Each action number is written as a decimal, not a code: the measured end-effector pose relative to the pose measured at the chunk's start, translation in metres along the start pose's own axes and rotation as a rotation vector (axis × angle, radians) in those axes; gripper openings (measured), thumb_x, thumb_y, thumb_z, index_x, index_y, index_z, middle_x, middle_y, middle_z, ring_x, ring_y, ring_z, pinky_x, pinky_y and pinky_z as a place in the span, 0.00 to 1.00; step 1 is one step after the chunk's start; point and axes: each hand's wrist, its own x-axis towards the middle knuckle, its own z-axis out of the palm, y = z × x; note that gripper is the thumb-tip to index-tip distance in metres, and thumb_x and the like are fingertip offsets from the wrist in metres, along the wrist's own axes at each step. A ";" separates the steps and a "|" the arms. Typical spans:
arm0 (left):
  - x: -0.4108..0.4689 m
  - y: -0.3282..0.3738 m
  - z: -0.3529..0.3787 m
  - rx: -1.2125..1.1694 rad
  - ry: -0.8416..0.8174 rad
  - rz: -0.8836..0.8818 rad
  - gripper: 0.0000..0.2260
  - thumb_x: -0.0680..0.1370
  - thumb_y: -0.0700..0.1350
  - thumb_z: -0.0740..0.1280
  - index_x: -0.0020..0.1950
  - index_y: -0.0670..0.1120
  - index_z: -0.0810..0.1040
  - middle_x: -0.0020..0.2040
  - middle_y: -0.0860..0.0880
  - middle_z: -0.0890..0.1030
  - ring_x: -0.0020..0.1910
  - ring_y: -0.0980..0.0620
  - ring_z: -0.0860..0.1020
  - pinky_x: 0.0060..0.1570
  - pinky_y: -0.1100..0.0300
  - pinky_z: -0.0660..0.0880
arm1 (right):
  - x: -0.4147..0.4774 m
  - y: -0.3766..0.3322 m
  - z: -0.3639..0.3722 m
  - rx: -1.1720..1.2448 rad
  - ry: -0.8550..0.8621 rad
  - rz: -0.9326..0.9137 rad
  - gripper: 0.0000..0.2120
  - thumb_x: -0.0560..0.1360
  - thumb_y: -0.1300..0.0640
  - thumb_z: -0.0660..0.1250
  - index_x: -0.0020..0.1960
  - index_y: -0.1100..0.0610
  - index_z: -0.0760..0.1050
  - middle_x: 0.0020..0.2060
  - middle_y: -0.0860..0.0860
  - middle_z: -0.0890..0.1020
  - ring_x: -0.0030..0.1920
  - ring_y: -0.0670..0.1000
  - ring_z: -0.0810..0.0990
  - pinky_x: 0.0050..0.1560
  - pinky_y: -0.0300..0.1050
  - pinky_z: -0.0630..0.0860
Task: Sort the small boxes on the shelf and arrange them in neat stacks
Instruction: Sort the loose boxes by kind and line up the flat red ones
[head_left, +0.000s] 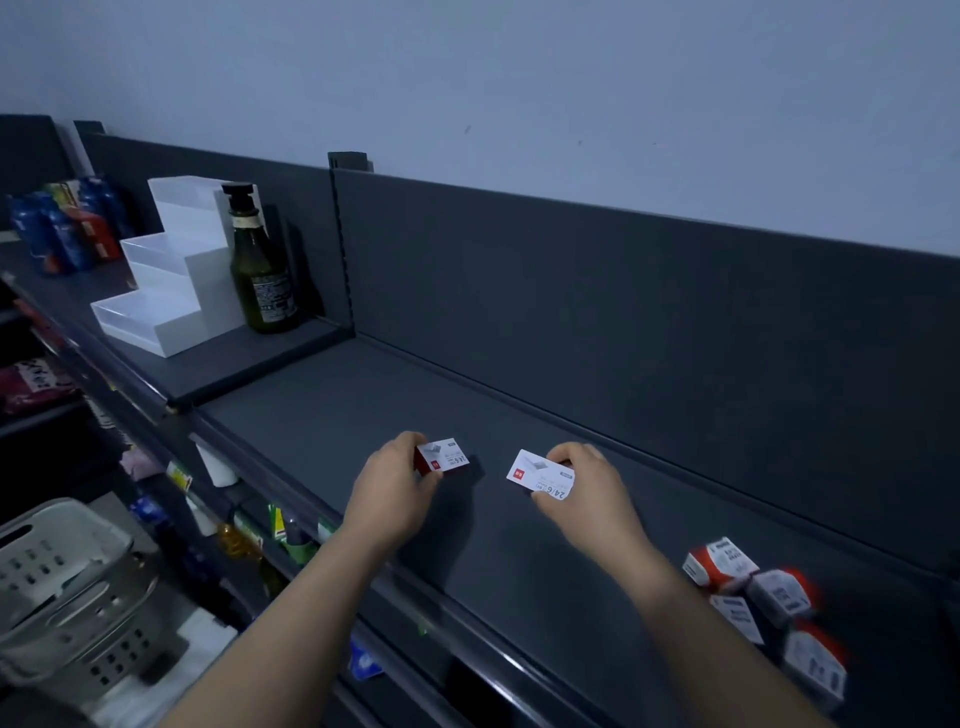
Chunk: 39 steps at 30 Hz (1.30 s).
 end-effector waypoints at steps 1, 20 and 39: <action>0.010 -0.003 0.002 -0.002 -0.002 -0.001 0.14 0.75 0.45 0.67 0.61 0.48 0.73 0.55 0.51 0.79 0.52 0.51 0.77 0.49 0.57 0.73 | 0.009 0.000 0.004 0.000 -0.005 0.004 0.11 0.70 0.56 0.68 0.51 0.50 0.72 0.49 0.43 0.73 0.46 0.45 0.75 0.42 0.41 0.74; 0.155 -0.059 0.026 0.070 -0.240 0.156 0.16 0.76 0.47 0.67 0.63 0.46 0.72 0.58 0.47 0.75 0.57 0.46 0.73 0.55 0.55 0.71 | 0.093 -0.025 0.100 0.038 0.084 0.262 0.10 0.68 0.56 0.70 0.47 0.52 0.73 0.45 0.43 0.73 0.46 0.46 0.73 0.39 0.38 0.66; 0.163 -0.069 0.025 0.273 -0.266 0.396 0.18 0.78 0.53 0.62 0.65 0.47 0.71 0.59 0.47 0.74 0.57 0.45 0.72 0.54 0.56 0.69 | 0.082 -0.049 0.119 -0.238 0.193 0.329 0.23 0.73 0.41 0.65 0.61 0.53 0.73 0.57 0.49 0.75 0.58 0.50 0.72 0.59 0.44 0.67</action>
